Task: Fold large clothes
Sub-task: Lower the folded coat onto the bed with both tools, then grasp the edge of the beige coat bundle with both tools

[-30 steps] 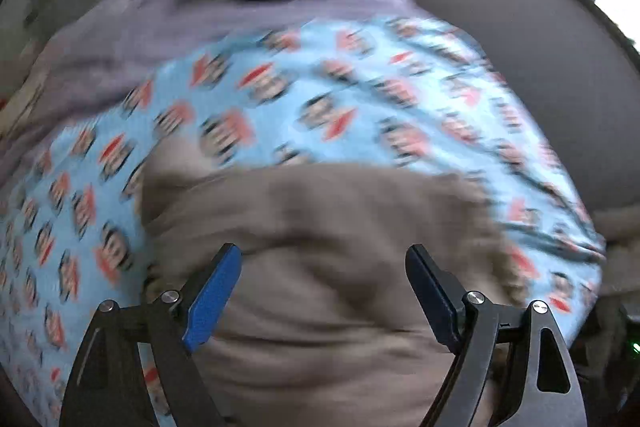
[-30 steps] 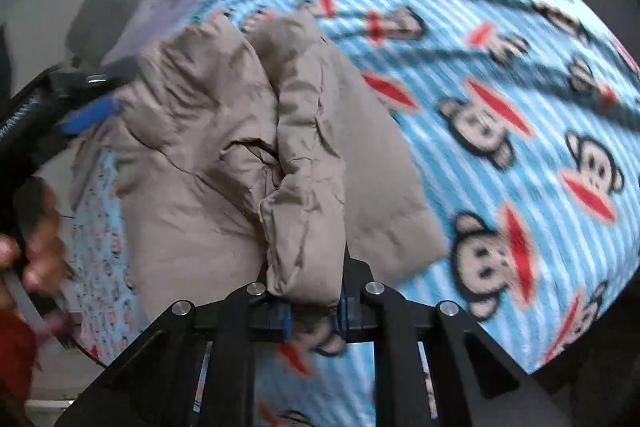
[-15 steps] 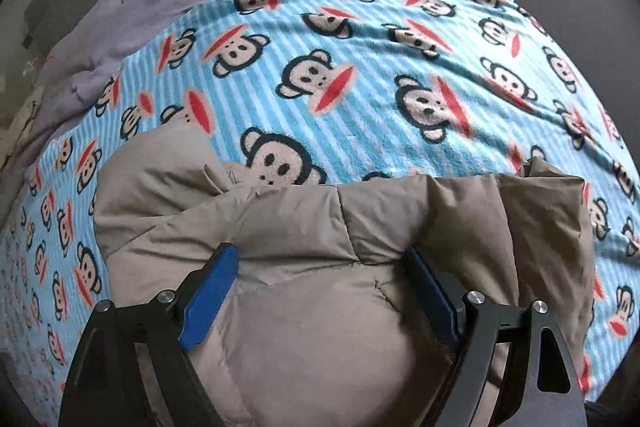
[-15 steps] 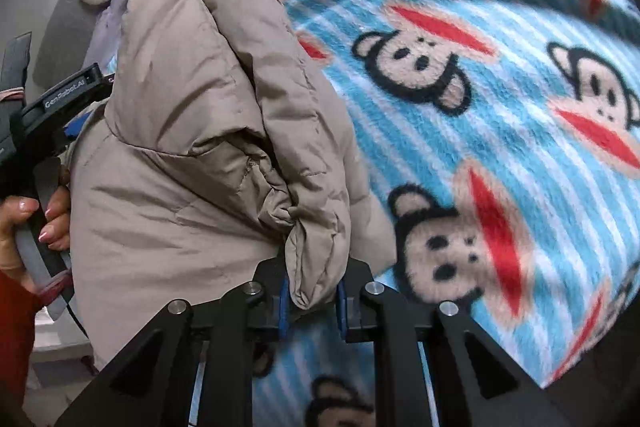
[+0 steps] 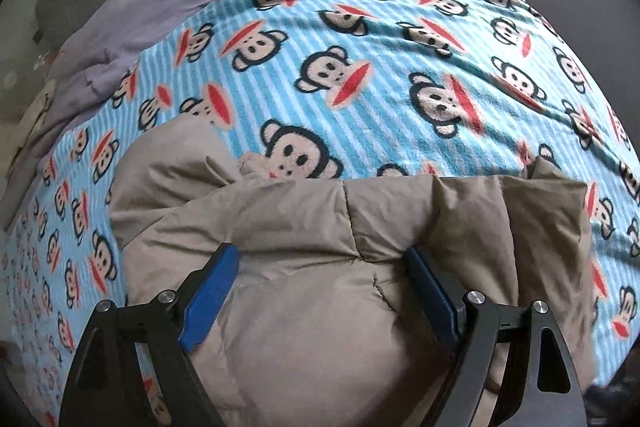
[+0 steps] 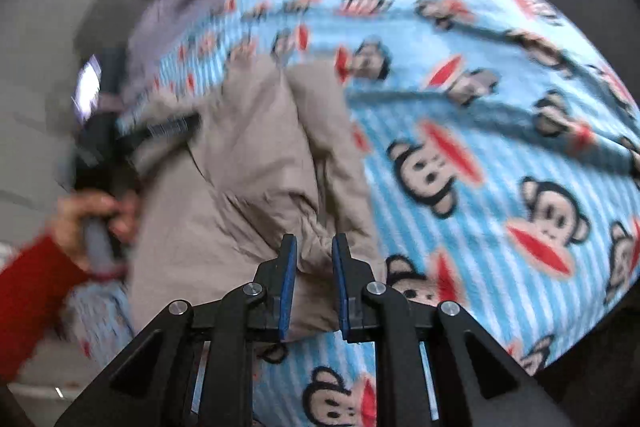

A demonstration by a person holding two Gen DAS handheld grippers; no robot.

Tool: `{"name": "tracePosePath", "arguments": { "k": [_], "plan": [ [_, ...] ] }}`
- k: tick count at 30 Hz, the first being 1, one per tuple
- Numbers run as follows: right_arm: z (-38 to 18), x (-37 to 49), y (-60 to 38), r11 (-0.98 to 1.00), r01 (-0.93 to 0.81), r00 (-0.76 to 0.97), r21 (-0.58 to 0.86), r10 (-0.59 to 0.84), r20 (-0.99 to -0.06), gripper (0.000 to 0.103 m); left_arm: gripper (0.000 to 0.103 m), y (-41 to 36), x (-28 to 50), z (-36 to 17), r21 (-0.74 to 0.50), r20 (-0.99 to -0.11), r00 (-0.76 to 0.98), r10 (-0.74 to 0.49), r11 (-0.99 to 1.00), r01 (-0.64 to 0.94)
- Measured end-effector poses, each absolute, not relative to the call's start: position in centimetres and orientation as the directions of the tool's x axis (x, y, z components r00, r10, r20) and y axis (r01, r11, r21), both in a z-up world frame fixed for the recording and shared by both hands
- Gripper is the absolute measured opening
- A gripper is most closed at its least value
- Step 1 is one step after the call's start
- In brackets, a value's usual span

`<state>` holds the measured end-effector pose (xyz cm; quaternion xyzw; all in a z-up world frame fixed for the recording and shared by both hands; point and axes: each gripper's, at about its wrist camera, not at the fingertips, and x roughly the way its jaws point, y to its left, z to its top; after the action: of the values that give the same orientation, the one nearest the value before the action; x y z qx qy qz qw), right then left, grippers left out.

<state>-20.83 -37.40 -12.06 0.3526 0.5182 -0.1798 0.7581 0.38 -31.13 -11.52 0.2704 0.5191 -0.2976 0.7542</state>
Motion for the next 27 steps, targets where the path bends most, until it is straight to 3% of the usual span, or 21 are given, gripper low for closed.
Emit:
{"name": "tracePosePath", "arguments": {
  "k": [8,16,19,22,27],
  "plan": [
    [-15.4,-20.8,-37.0,0.711,0.618,0.316,0.335,0.165,-0.934,0.018,0.086,-25.6,-1.0,-6.7,0.056,-0.951,0.257,-0.169,0.727,0.685],
    [-17.5,-19.1,-37.5,0.716,0.623,0.282,0.315,0.170,-0.944,0.018,0.086,-18.9,-4.5,-5.9,0.032,-0.971,0.199,-0.131,0.756,0.654],
    [-17.3,-18.3,-36.8,0.722,0.633,0.258,0.280,0.143,-0.955,0.020,0.086,-17.2,-5.1,-5.9,0.004,-0.973,0.180,-0.144,0.769,0.640],
    [-16.6,-17.8,-36.4,0.708,0.657,0.246,0.257,0.122,-0.962,0.021,0.094,-16.0,-5.5,-5.9,-0.003,-0.970,0.186,-0.156,0.773,0.634],
    [-13.7,-18.5,-34.5,0.674,0.701,0.258,0.234,0.066,-0.964,0.022,0.094,-14.5,-5.6,-6.0,-0.027,-0.969,0.174,-0.176,0.773,0.633]
  ]
}}
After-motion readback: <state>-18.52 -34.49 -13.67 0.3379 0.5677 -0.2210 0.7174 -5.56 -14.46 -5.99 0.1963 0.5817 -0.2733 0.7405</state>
